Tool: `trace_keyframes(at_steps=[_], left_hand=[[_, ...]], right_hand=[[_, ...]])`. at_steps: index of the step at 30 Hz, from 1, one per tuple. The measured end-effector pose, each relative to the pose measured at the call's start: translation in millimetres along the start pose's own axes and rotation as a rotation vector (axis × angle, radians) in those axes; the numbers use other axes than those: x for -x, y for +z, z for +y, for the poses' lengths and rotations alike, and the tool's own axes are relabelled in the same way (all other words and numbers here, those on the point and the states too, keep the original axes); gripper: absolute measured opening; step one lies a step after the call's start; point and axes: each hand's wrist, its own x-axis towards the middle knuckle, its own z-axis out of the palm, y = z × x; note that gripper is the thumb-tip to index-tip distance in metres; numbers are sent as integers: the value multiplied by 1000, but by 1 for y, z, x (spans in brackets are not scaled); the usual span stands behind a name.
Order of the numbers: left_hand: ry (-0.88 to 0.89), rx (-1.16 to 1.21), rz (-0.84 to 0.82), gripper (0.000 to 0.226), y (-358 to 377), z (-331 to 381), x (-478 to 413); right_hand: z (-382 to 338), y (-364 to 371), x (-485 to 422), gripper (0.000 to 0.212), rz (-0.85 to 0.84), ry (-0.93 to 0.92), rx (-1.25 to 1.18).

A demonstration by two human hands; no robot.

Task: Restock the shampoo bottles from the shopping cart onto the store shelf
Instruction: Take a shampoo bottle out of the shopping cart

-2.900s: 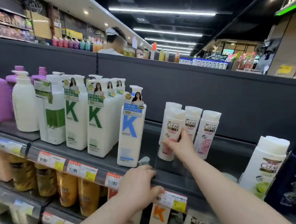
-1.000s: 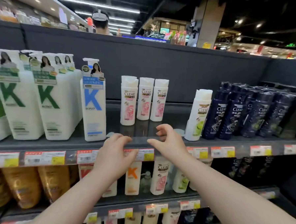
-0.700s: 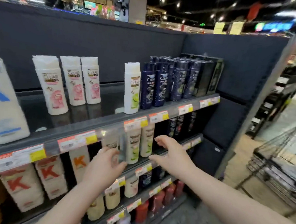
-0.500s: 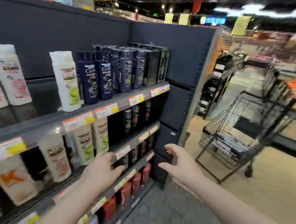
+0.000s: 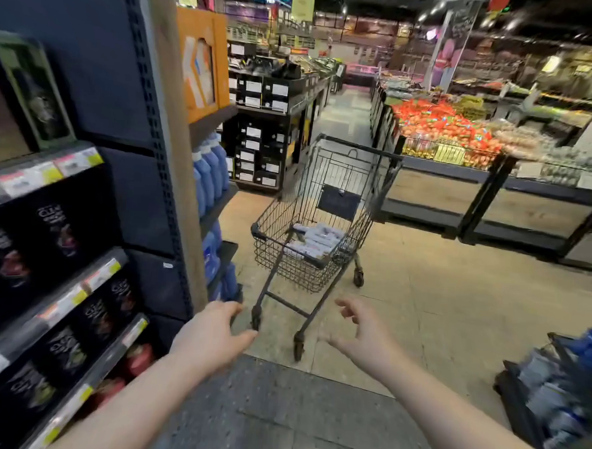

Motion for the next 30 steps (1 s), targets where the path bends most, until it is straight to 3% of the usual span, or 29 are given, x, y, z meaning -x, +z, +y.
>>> trace_keyframes(at_steps=[6, 14, 30], left_hand=[[78, -11, -83, 61, 46, 89, -69], [64, -21, -132, 57, 84, 141, -152], [-8, -24, -305, 63, 137, 221, -444]], right_hand=[[75, -67, -43, 66, 28, 94, -28], [133, -102, -109, 65, 36, 158, -3], [212, -172, -377, 63, -62, 274, 55]])
